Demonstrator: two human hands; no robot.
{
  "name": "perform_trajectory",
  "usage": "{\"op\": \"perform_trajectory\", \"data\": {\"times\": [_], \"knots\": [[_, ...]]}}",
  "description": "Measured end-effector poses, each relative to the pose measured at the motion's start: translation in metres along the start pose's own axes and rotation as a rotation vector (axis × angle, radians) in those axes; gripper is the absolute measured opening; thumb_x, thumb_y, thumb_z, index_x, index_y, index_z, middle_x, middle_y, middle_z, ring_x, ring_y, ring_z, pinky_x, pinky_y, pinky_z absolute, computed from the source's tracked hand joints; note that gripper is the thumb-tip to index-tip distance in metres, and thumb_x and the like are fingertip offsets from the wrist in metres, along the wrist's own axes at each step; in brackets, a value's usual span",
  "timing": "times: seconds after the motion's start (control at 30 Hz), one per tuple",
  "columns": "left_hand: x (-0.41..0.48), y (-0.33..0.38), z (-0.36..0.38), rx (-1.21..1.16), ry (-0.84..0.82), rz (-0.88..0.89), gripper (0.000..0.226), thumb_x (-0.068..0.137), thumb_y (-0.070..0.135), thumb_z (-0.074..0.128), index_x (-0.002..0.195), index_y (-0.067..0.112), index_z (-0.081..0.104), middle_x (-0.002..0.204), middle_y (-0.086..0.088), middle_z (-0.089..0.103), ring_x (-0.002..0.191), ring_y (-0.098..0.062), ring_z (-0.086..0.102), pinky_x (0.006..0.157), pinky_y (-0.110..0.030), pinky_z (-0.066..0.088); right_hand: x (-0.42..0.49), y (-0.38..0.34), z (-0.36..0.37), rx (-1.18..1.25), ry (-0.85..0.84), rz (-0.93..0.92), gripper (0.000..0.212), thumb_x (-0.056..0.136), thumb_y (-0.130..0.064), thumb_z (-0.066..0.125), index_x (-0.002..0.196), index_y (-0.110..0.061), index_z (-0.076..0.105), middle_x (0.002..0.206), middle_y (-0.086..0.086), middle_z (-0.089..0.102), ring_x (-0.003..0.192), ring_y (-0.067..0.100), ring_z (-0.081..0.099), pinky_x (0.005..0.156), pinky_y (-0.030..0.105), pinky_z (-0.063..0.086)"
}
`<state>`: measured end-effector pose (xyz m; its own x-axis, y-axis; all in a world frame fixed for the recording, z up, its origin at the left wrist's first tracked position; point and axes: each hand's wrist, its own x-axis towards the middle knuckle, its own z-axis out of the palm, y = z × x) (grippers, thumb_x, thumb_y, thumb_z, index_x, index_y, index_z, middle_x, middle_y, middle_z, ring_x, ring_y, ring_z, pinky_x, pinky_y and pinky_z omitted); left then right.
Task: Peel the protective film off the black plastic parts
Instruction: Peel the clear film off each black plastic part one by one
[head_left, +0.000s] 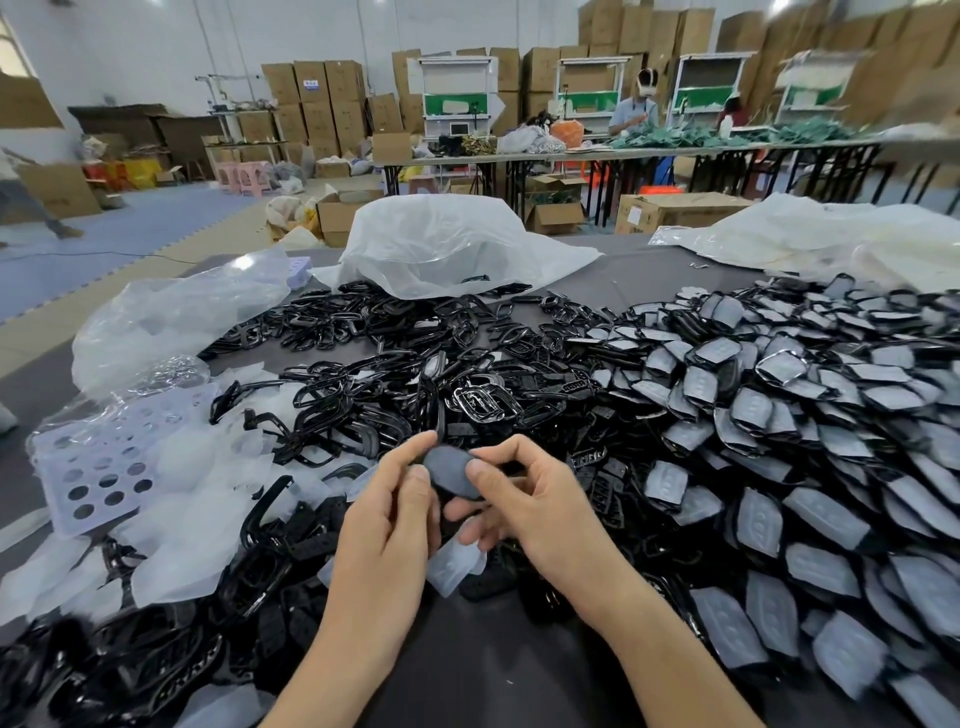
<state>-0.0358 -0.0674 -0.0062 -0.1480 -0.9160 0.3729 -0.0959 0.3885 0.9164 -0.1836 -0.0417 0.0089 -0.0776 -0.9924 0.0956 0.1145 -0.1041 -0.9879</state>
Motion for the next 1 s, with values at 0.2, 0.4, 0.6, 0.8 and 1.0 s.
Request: {"op": "perform_trajectory", "data": {"times": [0.2,0.4,0.6,0.8,1.0], "knots": [[-0.005,-0.004,0.000,0.094,-0.014,0.064,0.031,0.103,0.027,0.042,0.116,0.051,0.056,0.066,0.001,0.054,0.054,-0.019,0.045,0.049,-0.034,0.039,0.026,-0.067,-0.091,0.149,0.549,-0.275,0.019,0.100,-0.017,0.056,0.119,-0.013,0.058,0.092,0.012,0.077,0.078,0.022,0.076,0.066,0.026,0.060],[-0.010,-0.007,-0.001,0.305,-0.155,0.108,0.026,0.098,0.050,0.035,0.118,0.060,0.046,0.064,0.006,0.052,0.047,-0.005,0.040,0.046,-0.022,0.031,0.027,-0.076,-0.150,0.247,1.016,-0.269,0.076,0.103,-0.019,0.054,0.161,-0.020,0.004,0.082,0.008,0.068,0.060,0.009,0.070,0.066,0.025,0.060],[-0.001,-0.010,-0.005,0.822,-0.023,0.289,0.026,0.094,0.027,0.053,0.119,0.031,0.058,0.102,0.022,0.056,0.099,-0.004,0.054,0.087,-0.020,0.041,0.001,-0.019,-0.070,-0.232,0.686,-0.293,0.043,0.104,-0.016,0.048,0.140,-0.039,0.048,0.096,0.000,0.077,0.078,0.012,0.075,0.065,0.020,0.058],[0.020,-0.025,-0.026,1.177,0.013,0.118,0.043,0.090,0.046,0.063,0.126,0.022,0.065,0.122,0.000,0.064,0.118,-0.024,0.058,0.098,-0.042,0.045,-0.002,0.018,-0.010,-0.854,0.320,-0.324,0.045,0.100,-0.020,0.053,0.140,-0.040,0.049,0.117,-0.026,0.060,0.102,-0.005,0.057,0.093,0.009,0.042],[0.026,-0.029,-0.024,1.160,-0.008,0.149,0.028,0.087,0.031,0.071,0.113,0.022,0.071,0.100,0.001,0.069,0.096,-0.026,0.065,0.084,-0.041,0.049,0.001,0.026,-0.014,-0.798,0.309,-0.292,0.039,0.100,-0.023,0.052,0.133,-0.043,0.054,0.110,-0.032,0.059,0.115,-0.005,0.053,0.096,0.012,0.041]]}}
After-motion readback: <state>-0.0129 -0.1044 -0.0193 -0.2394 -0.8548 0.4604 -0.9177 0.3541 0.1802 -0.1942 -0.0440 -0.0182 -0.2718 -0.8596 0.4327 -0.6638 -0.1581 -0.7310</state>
